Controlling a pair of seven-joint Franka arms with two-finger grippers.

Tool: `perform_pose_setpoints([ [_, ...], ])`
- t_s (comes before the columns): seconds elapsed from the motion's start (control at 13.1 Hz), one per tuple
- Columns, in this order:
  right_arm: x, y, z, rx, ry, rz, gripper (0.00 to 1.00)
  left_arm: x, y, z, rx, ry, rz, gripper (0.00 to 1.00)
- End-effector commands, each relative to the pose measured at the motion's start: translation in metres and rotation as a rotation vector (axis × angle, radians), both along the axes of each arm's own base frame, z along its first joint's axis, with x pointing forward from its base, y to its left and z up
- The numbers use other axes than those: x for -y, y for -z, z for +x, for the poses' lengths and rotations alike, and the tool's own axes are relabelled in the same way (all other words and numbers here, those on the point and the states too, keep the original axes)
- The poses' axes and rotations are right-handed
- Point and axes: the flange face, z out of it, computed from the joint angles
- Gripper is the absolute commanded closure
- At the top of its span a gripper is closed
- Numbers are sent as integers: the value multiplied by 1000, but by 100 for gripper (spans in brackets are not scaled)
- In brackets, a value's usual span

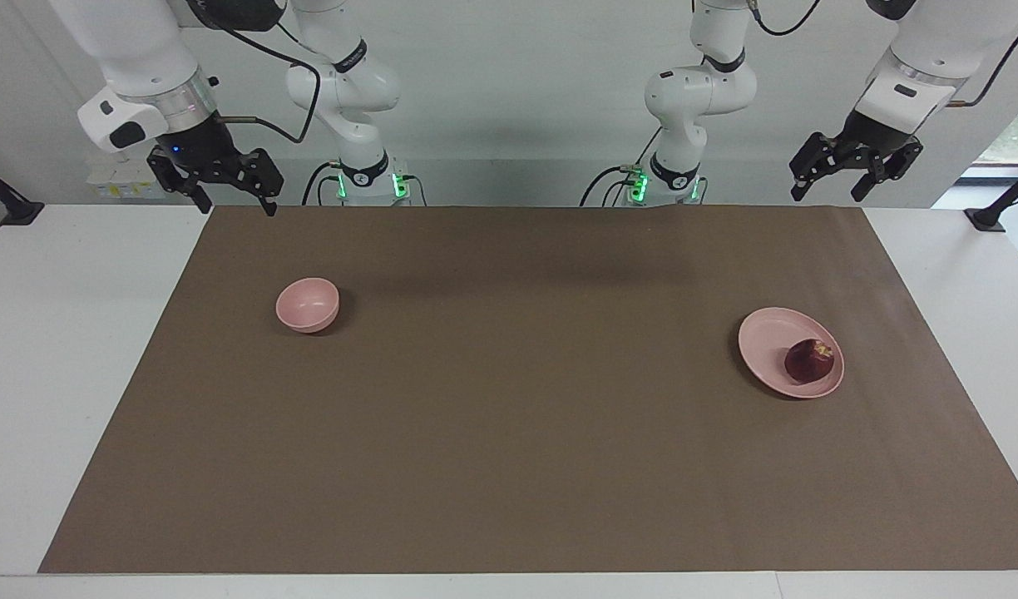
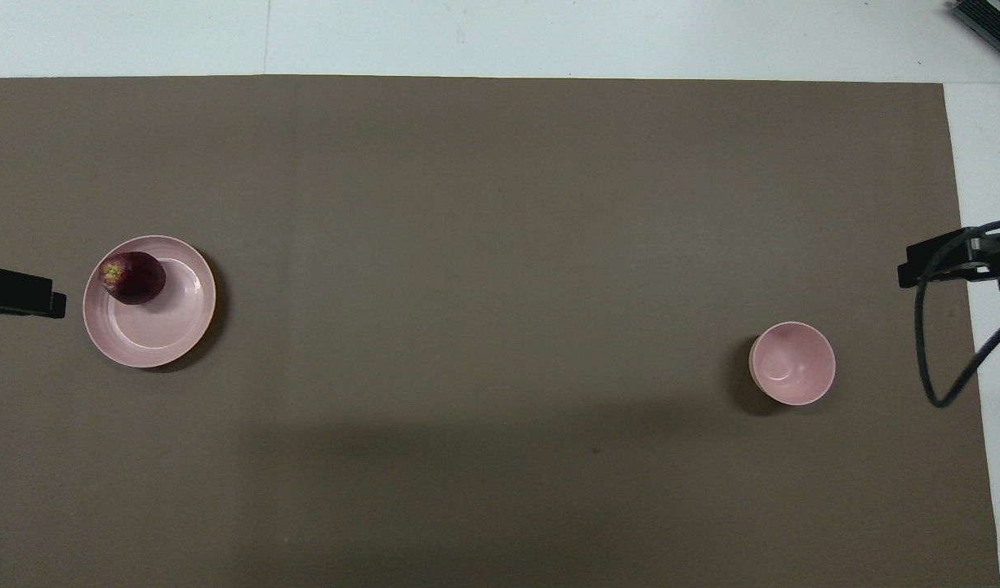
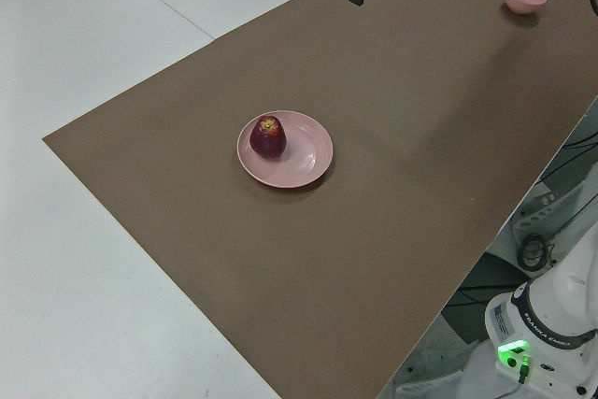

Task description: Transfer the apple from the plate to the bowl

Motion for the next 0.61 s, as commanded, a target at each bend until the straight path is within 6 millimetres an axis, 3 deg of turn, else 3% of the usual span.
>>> perform_pose_setpoints([
  [0.0,1,-3,-4,-1,1,1,0,0,-3,-2,0,8,-2,0],
  [0.31,1,-3,-4,-1,1,1,0,-2,-2,-1,4,-3,-4,0],
  [0.53,2,-3,-4,-1,2,1,0,8,-4,1,12,22,-14,0],
])
